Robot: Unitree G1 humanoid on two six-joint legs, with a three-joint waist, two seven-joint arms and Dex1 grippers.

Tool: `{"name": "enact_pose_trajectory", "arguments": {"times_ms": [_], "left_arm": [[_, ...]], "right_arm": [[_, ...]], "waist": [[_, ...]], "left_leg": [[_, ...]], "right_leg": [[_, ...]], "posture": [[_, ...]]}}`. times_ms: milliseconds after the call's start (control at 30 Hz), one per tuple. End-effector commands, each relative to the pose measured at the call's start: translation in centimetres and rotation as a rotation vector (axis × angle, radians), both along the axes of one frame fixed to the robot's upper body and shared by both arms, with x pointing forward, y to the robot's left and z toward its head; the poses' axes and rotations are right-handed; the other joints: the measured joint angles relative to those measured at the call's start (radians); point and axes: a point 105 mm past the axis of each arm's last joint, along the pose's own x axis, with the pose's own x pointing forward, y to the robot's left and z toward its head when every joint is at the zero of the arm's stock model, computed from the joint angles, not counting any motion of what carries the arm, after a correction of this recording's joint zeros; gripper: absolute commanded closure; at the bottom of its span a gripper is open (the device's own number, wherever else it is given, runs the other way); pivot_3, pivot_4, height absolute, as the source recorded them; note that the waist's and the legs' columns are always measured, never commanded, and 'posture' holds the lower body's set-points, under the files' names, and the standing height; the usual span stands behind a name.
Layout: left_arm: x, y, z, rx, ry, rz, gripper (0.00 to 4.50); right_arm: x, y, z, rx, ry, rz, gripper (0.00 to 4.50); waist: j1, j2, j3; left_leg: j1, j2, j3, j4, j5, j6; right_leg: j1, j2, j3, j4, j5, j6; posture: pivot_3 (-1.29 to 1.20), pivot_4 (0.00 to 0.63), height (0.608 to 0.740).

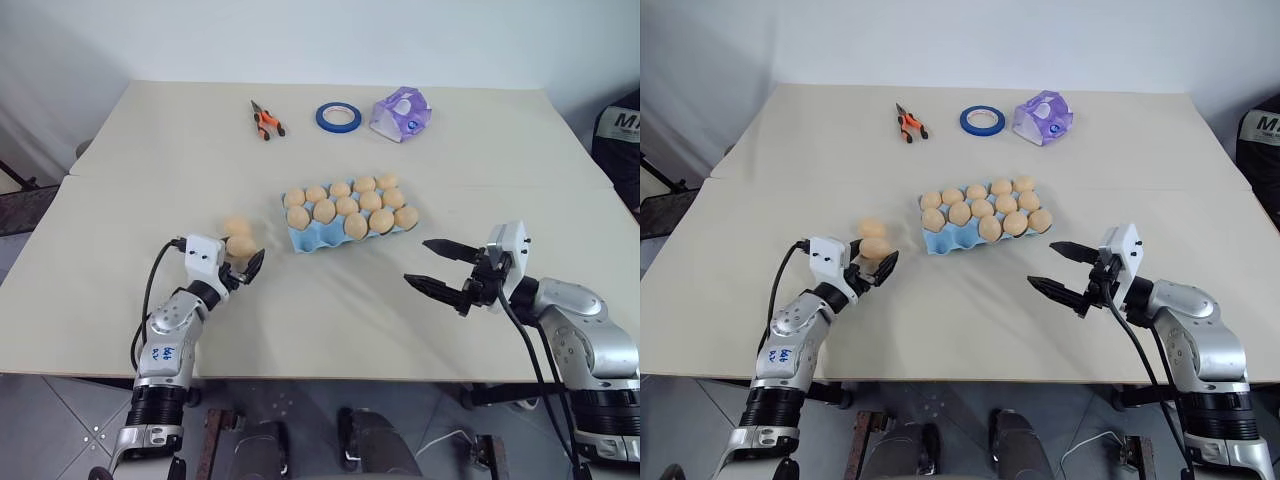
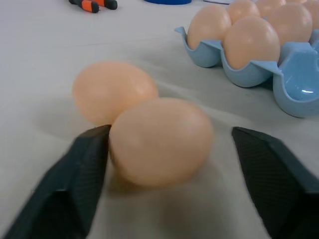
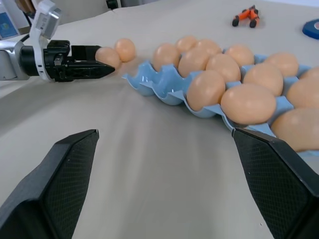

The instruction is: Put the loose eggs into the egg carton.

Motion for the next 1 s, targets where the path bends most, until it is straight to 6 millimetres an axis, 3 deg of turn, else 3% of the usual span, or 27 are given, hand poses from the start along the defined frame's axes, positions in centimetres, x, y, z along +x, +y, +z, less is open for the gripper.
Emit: {"name": "enact_pose_trajectory", "arguments": {"times_ms": [33, 67, 200, 400, 567, 900, 1000], "left_arm": [[0.1, -0.4, 0.5, 0.016, -0.031, -0.007, 1.84], [0.1, -0.4, 0.5, 0.017, -0.032, -0.009, 2.13], [-0.5, -1.2, 0.5, 0.009, -0.023, -0.056, 2.5], [-1.8, -7.7, 2.1, -0.081, -0.003, -0.261, 2.59], [-0.5, -11.6, 4.3, -0.101, -0.084, -0.307, 2.59], [2.4, -16.4, 7.5, -0.123, -0.179, -0.401, 2.59], [2.9, -17.3, 7.7, -0.114, -0.186, -0.427, 2.59]], "right_arm": [[-0.1, 0.1, 1.0, 0.007, -0.037, 0.003, 0.0], [-0.1, 0.1, 1.0, 0.005, -0.036, -0.001, 0.0], [0.0, 0.0, 0.9, 0.004, -0.035, -0.01, 0.0], [0.0, 0.1, 0.8, 0.012, -0.03, -0.023, 0.0], [-0.1, 0.3, 0.7, 0.021, -0.028, -0.034, 0.0], [-0.4, -0.3, 0.7, 0.027, -0.043, -0.083, 0.0], [-0.5, -0.4, 0.6, 0.03, -0.04, -0.091, 0.0]], "waist": [[0.0, 0.0, 0.0], [0.0, 0.0, 0.0], [0.0, 0.0, 0.0], [0.005, 0.0, 0.0], [0.021, 0.0, 0.0], [0.024, 0.0, 0.0], [0.023, 0.0, 0.0]], "left_leg": [[0.0, 0.0, 0.0, 0.0, 0.0, 0.0], [0.0, 0.0, 0.0, 0.0, 0.0, 0.0], [0.0, 0.0, 0.0, 0.0, 0.0, 0.0], [-0.001, 0.0, 0.0, 0.0, 0.0, 0.0], [-0.001, -0.001, 0.0, 0.002, 0.0, 0.001], [-0.003, -0.001, 0.0, 0.005, 0.0, 0.002], [-0.005, -0.001, 0.0, 0.009, -0.002, 0.003]], "right_leg": [[0.0, 0.0, 0.0, 0.0, 0.0, 0.0], [0.0, 0.0, 0.0, 0.0, 0.0, 0.0], [0.0, 0.0, 0.0, 0.0, 0.0, 0.0], [0.0, 0.0, 0.0, -0.001, 0.0, 0.0], [0.0, 0.001, 0.0, 0.0, 0.0, 0.0], [0.0, 0.002, 0.001, -0.001, 0.001, 0.002], [0.0, 0.002, 0.001, -0.001, 0.002, 0.003]], "posture": [[0.0, 0.15, 0.74], [0.0, 0.15, 0.74], [0.0, 0.15, 0.74], [0.0, 0.15, 0.74], [0.0, 0.15, 0.74], [0.0, 0.15, 0.74], [0.0, 0.15, 0.74]]}}
